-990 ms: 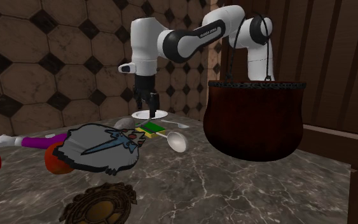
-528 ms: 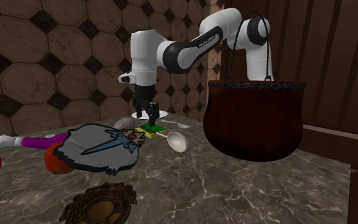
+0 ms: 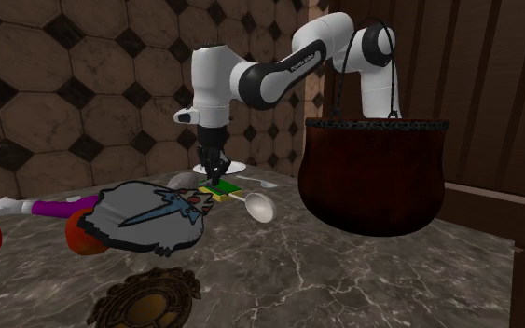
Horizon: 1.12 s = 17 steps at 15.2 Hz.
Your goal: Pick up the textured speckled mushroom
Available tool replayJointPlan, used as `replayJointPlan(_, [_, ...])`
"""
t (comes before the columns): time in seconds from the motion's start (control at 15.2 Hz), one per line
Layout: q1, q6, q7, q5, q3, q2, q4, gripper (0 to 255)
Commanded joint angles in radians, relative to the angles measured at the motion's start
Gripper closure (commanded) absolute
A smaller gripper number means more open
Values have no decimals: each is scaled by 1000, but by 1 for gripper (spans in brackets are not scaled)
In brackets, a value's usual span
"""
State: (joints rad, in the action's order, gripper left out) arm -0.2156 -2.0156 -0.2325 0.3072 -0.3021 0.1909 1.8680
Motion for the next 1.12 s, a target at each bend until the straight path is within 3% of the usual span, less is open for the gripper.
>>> replayJointPlan(0.0, [0,0,0,0,0,0,0,255])
replayJointPlan(1.06, [-2,169,-47,-32,-7,-42,-134,255])
